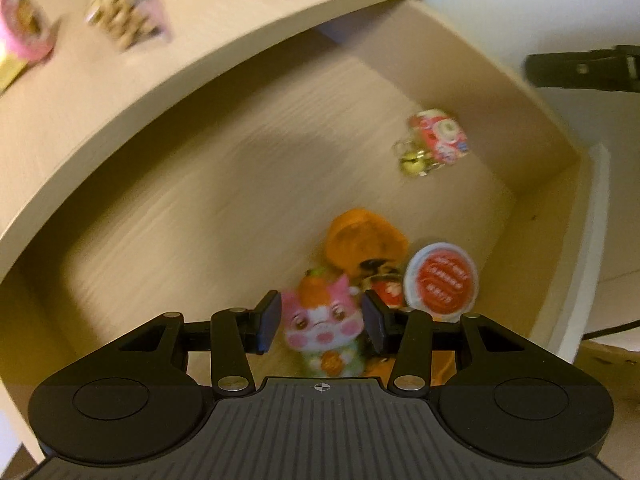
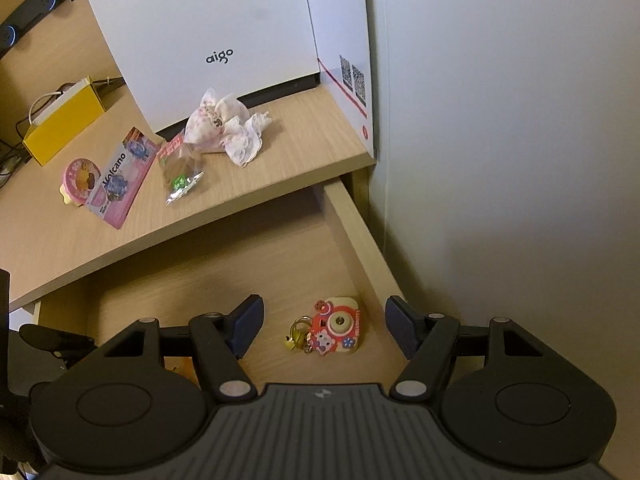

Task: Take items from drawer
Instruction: 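Reach the left gripper into the drawer toward the pink cat figure, then grasp the pink cat figure with the left gripper while the right grasps the orange toy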

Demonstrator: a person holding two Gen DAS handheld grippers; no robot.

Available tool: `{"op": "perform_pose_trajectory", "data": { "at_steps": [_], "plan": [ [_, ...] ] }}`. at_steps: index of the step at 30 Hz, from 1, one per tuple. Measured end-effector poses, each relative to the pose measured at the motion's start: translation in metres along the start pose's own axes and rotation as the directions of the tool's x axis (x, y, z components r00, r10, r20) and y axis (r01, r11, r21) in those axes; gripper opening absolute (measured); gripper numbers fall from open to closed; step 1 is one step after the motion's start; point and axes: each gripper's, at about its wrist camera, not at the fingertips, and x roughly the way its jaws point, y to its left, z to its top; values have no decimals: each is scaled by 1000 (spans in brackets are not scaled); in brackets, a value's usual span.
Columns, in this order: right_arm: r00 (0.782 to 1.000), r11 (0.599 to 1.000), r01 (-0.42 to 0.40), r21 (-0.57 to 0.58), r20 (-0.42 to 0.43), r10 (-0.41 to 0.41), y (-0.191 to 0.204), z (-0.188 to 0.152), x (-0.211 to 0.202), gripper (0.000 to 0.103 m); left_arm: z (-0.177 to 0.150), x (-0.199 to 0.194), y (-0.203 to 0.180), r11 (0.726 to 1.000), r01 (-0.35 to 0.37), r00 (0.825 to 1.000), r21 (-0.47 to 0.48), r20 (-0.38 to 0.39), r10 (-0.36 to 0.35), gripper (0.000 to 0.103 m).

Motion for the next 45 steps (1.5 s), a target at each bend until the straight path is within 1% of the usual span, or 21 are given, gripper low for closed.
{"op": "perform_pose_trajectory", "data": {
  "at_steps": [2, 5, 9, 10, 12, 13, 15, 18, 20, 23, 29, 32, 34, 36, 38, 39, 41, 42, 44, 45],
  "plan": [
    [1000, 1000, -2, -1, -2, 2, -1, 2, 2, 68, 1, 6, 3, 1000, 0, 1000, -22, -26, -1, 53],
    [999, 1000, -27, -15, -26, 27, 2, 7, 10, 68, 6, 17, -5, 1000, 6, 998, -14, -55, -7, 53],
    [995, 995, -75, -69, -71, 70, 10, 10, 15, 68, 9, 20, -13, 1000, 0, 998, 11, -67, 1, 49],
    [994, 993, -84, -83, -80, 78, 11, 11, 16, 68, 10, 20, -13, 1000, 0, 997, 8, -71, 1, 47],
    [991, 990, -94, -106, -100, 83, 13, 10, 19, 68, 10, 18, -10, 999, 2, 997, -32, -83, -5, 46],
    [990, 989, -98, -114, -115, 85, 15, 9, 21, 68, 9, 14, -8, 998, 15, 997, -56, -79, -19, 45],
    [983, 984, -118, -132, -159, 96, 19, 7, 30, 68, 5, 4, -6, 997, 18, 999, -79, -47, -22, 44],
    [966, 974, -157, -162, -231, 117, 33, 0, 46, 68, -4, -16, -3, 992, 22, 1000, -127, 3, -22, 43],
    [954, 961, -184, -208, -273, 123, 46, -6, 57, 68, -9, -28, -2, 988, 23, 999, -154, 32, -18, 43],
    [949, 933, -200, -299, -295, 109, 66, -14, 64, 68, -17, -46, -2, 982, 14, 997, -190, 74, 0, 43],
    [933, 901, -249, -356, -339, 124, 75, -22, 72, 68, -37, -68, 8, 957, -1, 989, -290, 141, 44, 43],
    [916, 887, -296, -354, -368, 159, 79, -17, 77, 68, -48, -80, 15, 935, 5, 983, -354, 174, 61, 42],
    [901, 893, -325, -311, -390, 192, 80, -10, 83, 68, -56, -89, 21, 920, 11, 978, -392, 195, 72, 42],
    [893, 906, -327, -271, -403, 202, 82, -2, 91, 68, -64, -93, 24, 906, 11, 974, -424, 208, 86, 42],
    [891, 905, -325, -276, -410, 195, 88, 2, 98, 69, -69, -94, 26, 895, 8, 973, -447, 209, 95, 42],
    [886, 897, -333, -290, -422, 193, 93, 2, 102, 71, -72, -95, 27, 889, 8, 973, -457, 208, 99, 42],
    [870, 877, -354, -326, -460, 180, 107, -2, 114, 71, -76, -93, 26, 880, 7, 973, -475, 206, 103, 42],
    [869, 872, -346, -347, -468, 159, 113, -5, 119, 71, -76, -92, 25, 877, 8, 973, -481, 206, 104, 42],
    [869, 865, -326, -382, -481, 115, 122, -11, 129, 71, -78, -94, 23, 877, 1, 972, -481, 206, 112, 42],
    [860, 862, -331, -384, -498, 108, 125, -14, 134, 71, -79, -95, 21, 879, -6, 971, -477, 206, 118, 42]
  ]
}}
